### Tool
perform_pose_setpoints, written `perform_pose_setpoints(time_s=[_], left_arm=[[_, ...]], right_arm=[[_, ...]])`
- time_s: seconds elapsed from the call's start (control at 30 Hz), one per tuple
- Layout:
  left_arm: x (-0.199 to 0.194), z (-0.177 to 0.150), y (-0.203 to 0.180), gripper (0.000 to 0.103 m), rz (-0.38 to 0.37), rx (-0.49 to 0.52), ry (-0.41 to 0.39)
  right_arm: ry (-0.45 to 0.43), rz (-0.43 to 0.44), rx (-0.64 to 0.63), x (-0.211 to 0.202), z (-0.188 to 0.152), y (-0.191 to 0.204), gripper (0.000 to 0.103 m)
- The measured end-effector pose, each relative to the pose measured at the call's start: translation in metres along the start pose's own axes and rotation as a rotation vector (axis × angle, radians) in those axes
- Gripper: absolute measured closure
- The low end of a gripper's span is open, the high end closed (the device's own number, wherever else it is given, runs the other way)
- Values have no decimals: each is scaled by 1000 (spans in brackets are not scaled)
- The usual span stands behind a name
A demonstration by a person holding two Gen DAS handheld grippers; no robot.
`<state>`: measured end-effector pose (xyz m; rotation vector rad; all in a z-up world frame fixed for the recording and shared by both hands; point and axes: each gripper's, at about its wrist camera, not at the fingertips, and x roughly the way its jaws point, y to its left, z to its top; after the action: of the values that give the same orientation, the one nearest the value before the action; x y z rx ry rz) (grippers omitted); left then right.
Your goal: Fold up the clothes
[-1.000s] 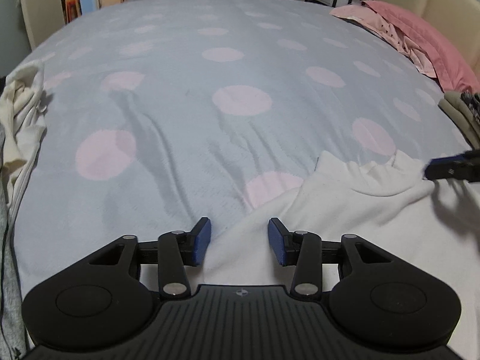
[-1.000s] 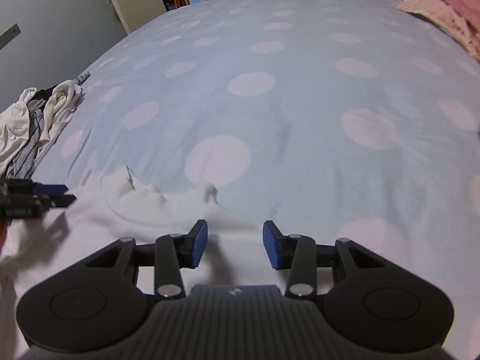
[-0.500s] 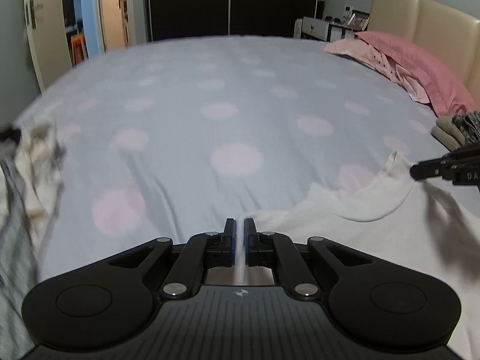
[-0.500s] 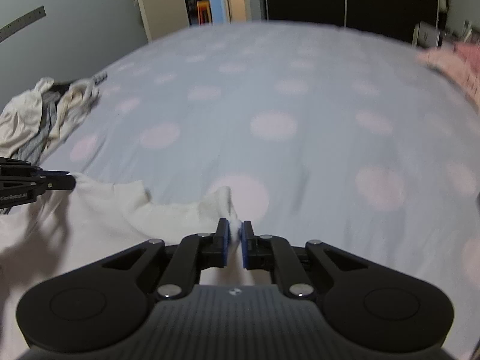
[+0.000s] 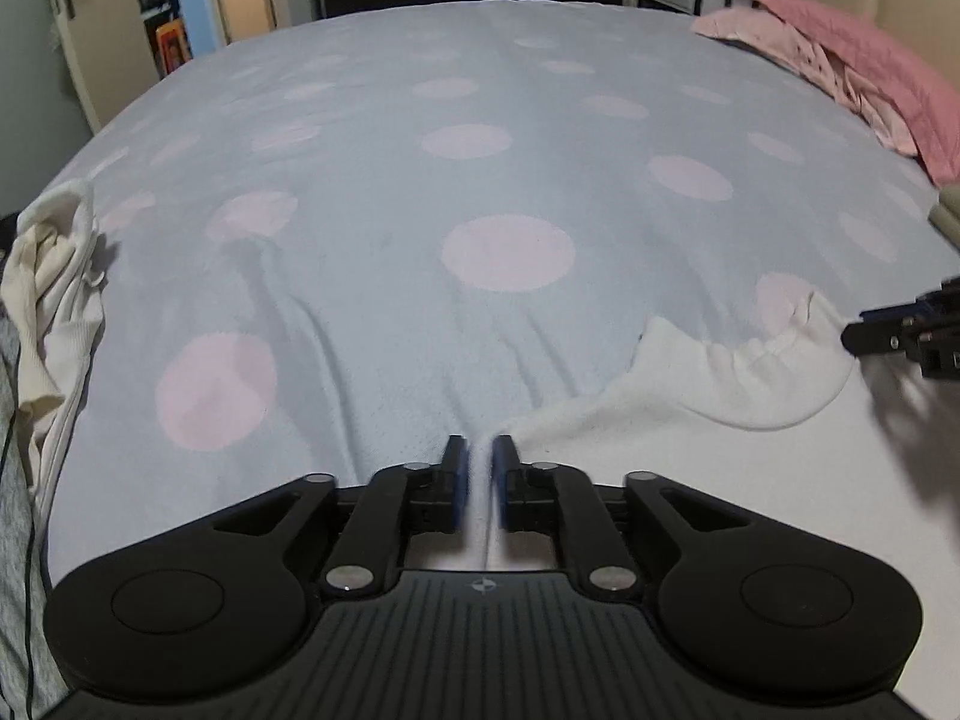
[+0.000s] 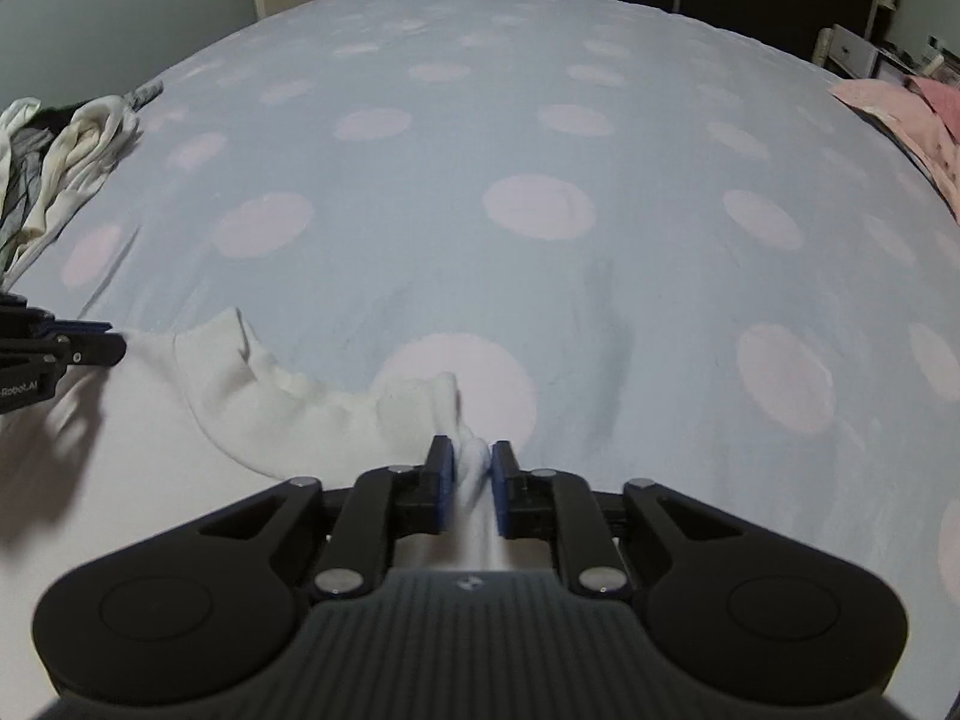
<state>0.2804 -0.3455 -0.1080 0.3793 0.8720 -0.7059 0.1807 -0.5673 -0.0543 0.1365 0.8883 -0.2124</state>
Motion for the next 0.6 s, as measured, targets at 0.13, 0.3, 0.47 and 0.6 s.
perform_pose_setpoints(time_s=[0.13,0.3,0.47,0.6], left_arm=[[-33,-7,12,62,5,-16,-35],[-81,-32,24,62,7,-8,-36],[-130,-75,26,62,1,11,14],[-165,-112,25,62,-4,11,55]], right_arm=[[3,23,36,-18,-5,-6,66],[-1,70,49,-73,-28,-6,63],[53,107,37,-134,-79,6,63],[128,114,42,-172,-134,20,62]])
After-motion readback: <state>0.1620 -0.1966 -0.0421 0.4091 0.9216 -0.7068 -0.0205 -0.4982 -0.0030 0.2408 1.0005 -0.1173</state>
